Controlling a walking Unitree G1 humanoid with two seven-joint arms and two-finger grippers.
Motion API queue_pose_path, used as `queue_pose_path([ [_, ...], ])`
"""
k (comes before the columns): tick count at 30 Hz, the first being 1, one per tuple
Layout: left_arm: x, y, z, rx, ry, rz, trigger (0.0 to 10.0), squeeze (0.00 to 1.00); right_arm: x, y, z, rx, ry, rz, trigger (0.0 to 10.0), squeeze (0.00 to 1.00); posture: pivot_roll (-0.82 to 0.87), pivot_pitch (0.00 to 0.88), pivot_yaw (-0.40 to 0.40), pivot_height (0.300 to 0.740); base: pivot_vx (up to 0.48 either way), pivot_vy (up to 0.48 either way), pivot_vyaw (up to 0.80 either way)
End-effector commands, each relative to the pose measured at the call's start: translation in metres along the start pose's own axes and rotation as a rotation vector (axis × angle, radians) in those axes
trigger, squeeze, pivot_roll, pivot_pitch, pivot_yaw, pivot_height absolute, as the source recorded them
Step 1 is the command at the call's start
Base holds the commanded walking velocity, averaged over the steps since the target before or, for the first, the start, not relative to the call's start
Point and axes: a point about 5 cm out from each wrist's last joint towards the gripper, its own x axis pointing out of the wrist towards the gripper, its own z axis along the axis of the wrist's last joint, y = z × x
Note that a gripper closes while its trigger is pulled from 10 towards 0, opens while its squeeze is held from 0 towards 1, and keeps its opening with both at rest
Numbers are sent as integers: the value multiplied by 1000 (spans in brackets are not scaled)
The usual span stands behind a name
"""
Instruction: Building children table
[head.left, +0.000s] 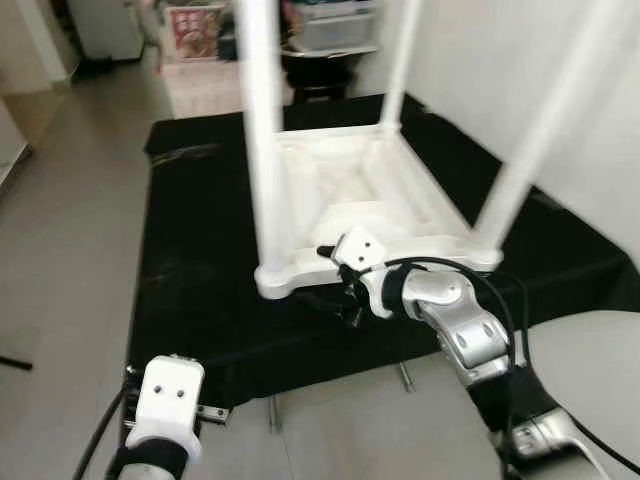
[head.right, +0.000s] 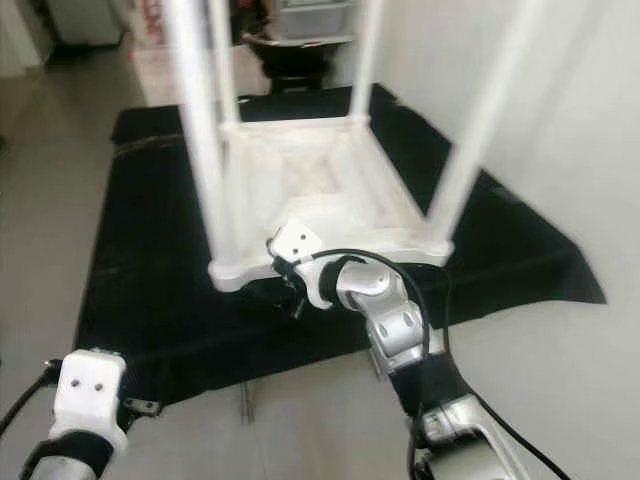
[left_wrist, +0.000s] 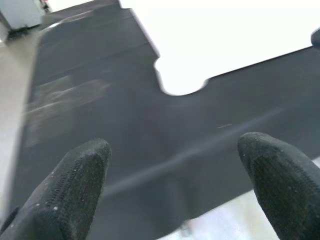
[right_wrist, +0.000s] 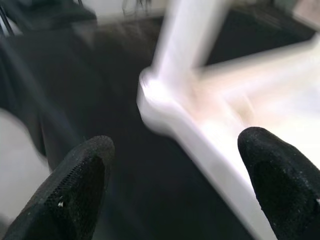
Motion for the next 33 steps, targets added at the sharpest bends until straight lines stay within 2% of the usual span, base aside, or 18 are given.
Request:
queue_pose_path([
  [1, 0, 4, -2, 13, 13, 18, 10000, 0, 4, 4, -2, -4, 15, 19, 10000, 0, -53, 127, 10, 740, 0, 0, 0],
  [8, 2, 5, 0, 13, 0, 18, 10000, 0, 11, 7, -3, 7, 61, 24, 10000, 0, -58, 127, 14, 740, 0, 0, 0],
  [9, 3, 5, 0, 10, 2, 27, 10000, 0, 19, 8, 5, 65, -4, 23, 10000, 0, -52, 127, 10, 740, 0, 0, 0],
  [10, 3, 5, 0, 12, 3, 31, 10000, 0, 22, 9, 13, 70, -72, 10, 10000, 0, -52, 127, 10, 740, 0, 247, 0],
  [13, 3, 5, 0, 13, 5, 34, 10000, 0, 24, 10, 18, 72, -117, 0, 10000, 0, -52, 127, 10, 740, 0, 247, 0],
  [17, 4, 5, 3, 31, -16, 35, 10000, 0, 28, 22, 22, 198, -218, -29, 10000, 0, -47, 127, 0, 740, 0, 68, 0],
  [20, 4, 5, 3, 36, -21, 32, 10000, 0, 27, 24, 21, 207, -230, -38, 10000, 0, -47, 127, 0, 740, 0, 0, 0],
  [23, 7, 6, 4, 44, -27, 33, 10000, 0, 25, 28, 13, 266, -234, -89, 10000, 0, -55, 123, 4, 740, 0, 0, 800],
  [28, 10, 6, 4, 50, -29, 29, 10000, 0, 22, 30, 5, 298, -225, -117, 10000, 0, -62, 119, 10, 740, 0, 0, 800],
  [31, 11, 6, 4, 49, -28, 21, 10000, 0, 21, 27, 3, 306, -210, -123, 10000, 0, -67, 115, 14, 740, 0, 0, 800],
  [33, 12, 5, 3, 47, -25, 12, 10000, 0, 21, 17, 3, 269, -162, -133, 10000, 0, -66, 113, 16, 740, 0, 0, 350],
])
